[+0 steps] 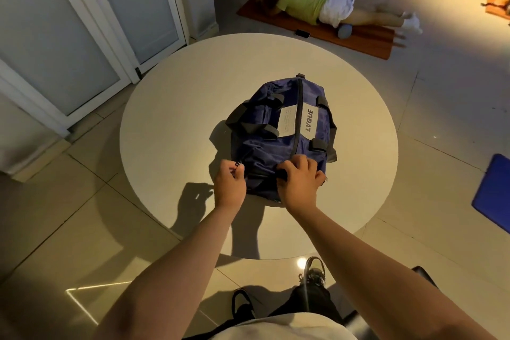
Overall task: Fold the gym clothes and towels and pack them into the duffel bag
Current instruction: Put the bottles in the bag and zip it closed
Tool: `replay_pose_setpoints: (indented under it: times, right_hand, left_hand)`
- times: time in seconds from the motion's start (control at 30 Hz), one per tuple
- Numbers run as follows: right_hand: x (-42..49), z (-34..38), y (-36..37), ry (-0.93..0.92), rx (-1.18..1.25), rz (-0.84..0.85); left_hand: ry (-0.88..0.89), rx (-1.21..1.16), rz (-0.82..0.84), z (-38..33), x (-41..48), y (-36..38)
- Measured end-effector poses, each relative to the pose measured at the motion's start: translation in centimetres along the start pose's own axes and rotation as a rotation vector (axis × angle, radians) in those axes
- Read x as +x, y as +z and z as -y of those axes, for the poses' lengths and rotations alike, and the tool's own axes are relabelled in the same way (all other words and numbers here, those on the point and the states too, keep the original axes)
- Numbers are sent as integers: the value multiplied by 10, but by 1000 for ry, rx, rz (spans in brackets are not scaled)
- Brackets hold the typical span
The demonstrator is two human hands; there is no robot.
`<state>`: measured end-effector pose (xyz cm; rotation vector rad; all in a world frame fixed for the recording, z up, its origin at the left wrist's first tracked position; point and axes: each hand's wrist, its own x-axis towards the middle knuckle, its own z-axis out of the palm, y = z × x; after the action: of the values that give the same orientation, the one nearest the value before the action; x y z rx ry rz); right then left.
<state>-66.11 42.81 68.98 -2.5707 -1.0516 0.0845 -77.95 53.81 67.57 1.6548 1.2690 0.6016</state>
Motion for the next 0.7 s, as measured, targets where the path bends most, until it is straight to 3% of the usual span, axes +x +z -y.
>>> replay_pose_setpoints:
  times: [0.13, 0.33, 0.53, 0.7]
  right_hand:
    - [6, 29, 8, -154, -128, 139]
    - [16, 43, 20, -80, -81, 159]
    - [19, 31, 12, 140, 266, 119]
    - [16, 23, 11, 221, 595, 128]
  left_hand:
    - [29, -33, -3, 5, -9, 4]
    - [19, 30, -61, 21, 4, -2]
    - [-249, 26, -69, 55, 8, 10]
    - [-348, 59, -54, 64, 13, 18]
